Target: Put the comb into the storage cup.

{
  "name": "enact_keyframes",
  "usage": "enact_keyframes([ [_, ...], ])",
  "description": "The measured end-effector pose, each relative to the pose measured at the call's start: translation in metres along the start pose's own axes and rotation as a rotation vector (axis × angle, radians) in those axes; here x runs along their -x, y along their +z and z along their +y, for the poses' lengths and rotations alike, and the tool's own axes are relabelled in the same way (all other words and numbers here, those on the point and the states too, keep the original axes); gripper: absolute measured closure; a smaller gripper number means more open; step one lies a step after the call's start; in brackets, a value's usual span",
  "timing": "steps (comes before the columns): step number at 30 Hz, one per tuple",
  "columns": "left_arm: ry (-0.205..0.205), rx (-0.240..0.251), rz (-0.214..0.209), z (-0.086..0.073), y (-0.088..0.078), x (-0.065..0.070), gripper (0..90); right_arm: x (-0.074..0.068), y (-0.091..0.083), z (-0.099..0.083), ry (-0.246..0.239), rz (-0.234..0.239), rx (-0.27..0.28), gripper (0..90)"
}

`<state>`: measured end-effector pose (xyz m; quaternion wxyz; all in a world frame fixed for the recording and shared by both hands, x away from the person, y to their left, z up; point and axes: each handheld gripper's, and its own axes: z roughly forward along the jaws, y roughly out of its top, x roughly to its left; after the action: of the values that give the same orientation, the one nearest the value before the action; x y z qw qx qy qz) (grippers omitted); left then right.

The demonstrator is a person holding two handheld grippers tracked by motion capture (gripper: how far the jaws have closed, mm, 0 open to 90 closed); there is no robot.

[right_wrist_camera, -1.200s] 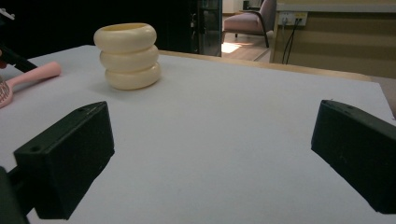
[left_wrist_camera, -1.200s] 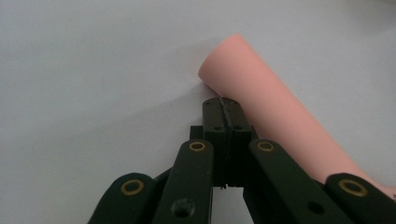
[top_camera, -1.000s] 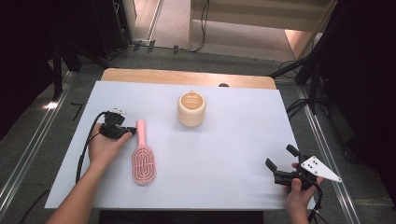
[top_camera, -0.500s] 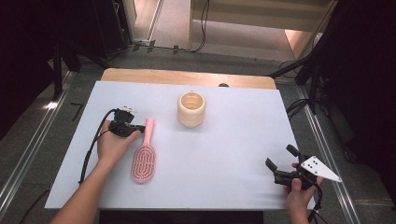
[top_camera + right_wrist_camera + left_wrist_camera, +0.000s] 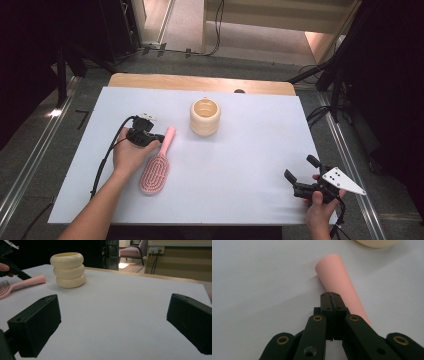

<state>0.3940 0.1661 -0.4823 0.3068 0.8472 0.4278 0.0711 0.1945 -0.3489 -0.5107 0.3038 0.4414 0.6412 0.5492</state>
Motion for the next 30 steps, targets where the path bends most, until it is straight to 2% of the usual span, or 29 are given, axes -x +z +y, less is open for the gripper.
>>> enact_keyframes([
  [18, 0.062, -0.031, -0.062, 0.009, 0.011, 0.023, 90.0, 0.000, 0.000, 0.000, -0.002, 0.000, 0.000, 0.0],
  [21, 0.082, -0.036, -0.084, 0.010, 0.013, 0.030, 90.0, 0.000, 0.000, 0.000, -0.004, -0.001, 0.002, 0.0],
  [24, 0.122, -0.038, -0.126, 0.011, 0.015, 0.040, 90.0, 0.000, 0.000, 0.000, -0.001, 0.001, 0.001, 0.0],
  [30, 0.168, -0.057, -0.160, 0.012, 0.017, 0.054, 90.0, 0.000, 0.000, 0.000, -0.001, 0.001, 0.001, 0.0],
])
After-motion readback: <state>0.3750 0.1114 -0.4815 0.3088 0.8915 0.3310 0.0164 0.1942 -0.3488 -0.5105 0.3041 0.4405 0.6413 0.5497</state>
